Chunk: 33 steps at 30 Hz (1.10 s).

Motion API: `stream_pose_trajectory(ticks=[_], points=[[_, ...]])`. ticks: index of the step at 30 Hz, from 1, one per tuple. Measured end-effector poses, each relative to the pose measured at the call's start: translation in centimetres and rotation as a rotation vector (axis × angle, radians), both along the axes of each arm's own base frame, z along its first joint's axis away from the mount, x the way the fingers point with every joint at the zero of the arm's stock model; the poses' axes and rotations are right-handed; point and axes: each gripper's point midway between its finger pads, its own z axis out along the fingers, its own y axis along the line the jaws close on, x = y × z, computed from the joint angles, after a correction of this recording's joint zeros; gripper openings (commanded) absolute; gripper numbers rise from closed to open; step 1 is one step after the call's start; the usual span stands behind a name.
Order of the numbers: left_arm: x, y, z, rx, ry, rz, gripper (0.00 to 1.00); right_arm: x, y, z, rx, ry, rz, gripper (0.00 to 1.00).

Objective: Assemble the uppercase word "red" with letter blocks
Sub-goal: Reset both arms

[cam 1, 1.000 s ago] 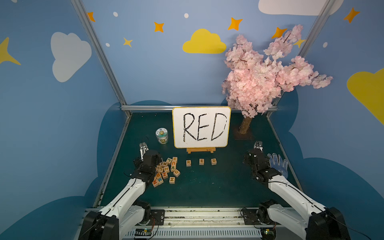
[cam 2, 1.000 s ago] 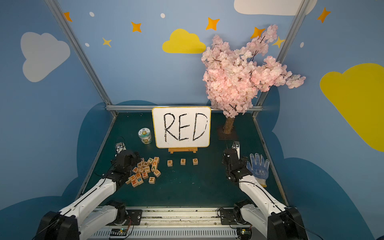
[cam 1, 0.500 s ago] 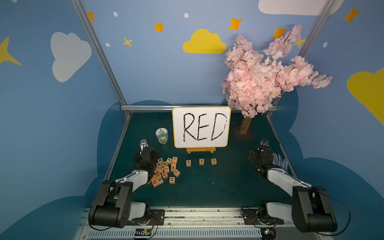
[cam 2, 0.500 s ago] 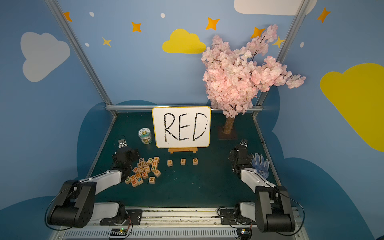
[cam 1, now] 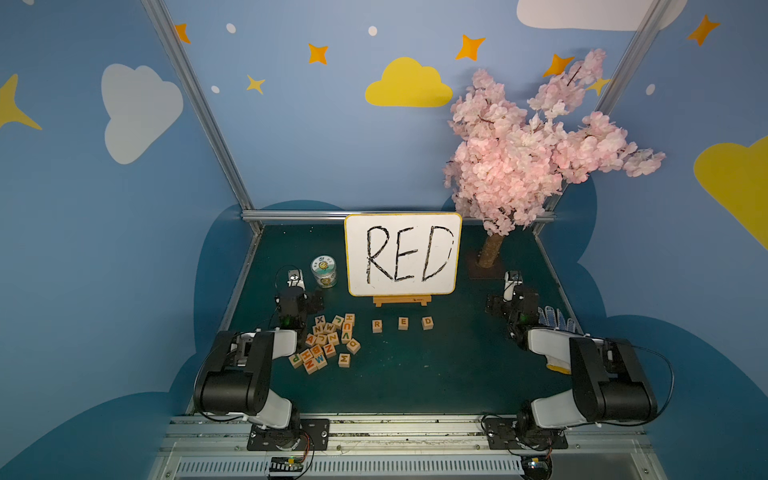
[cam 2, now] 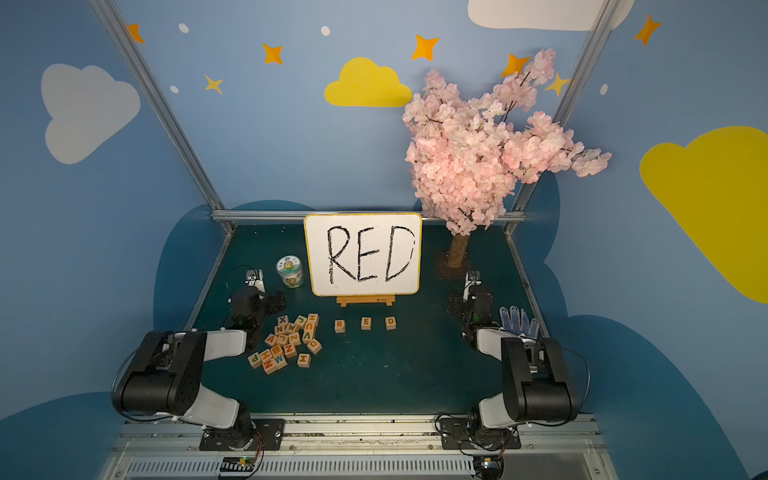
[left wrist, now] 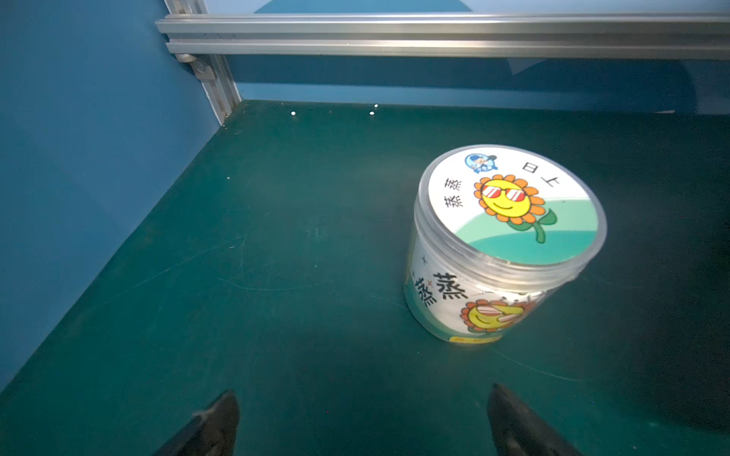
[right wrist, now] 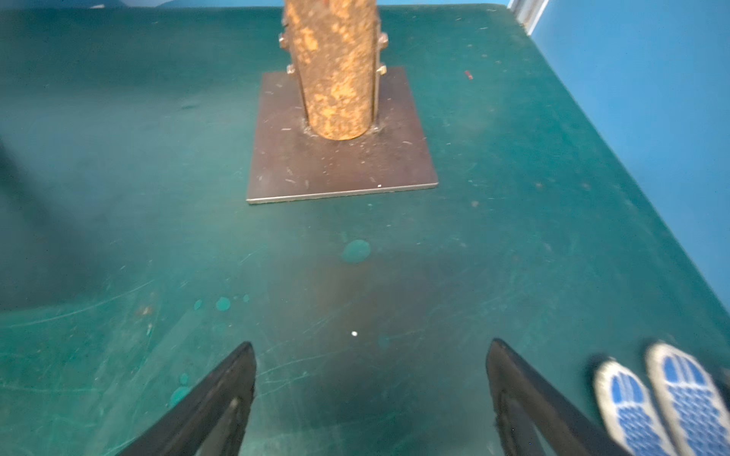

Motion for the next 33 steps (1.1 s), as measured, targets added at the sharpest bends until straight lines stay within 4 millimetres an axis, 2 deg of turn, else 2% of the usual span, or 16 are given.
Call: stream_pose_trajectory(ticks=[4,9,33], points=[[-0.2,-1.0,-0.6,-0.022,0.002,-0.058,0.99,0.3,0.3,0.5,0.004,-0.026,0.016,0.91],[0.0,-1.5,-0.2,-0.031,-0.016,-0.086,0.99,0.4,0.4,0.7,0.006,-0.031,0.023,0.90],[0.2,-1.8,0.2,-0.037,-0.035,-0.102,0.99,0.5,0.5,0.7,0.008,-0.034,0.026,0.90]])
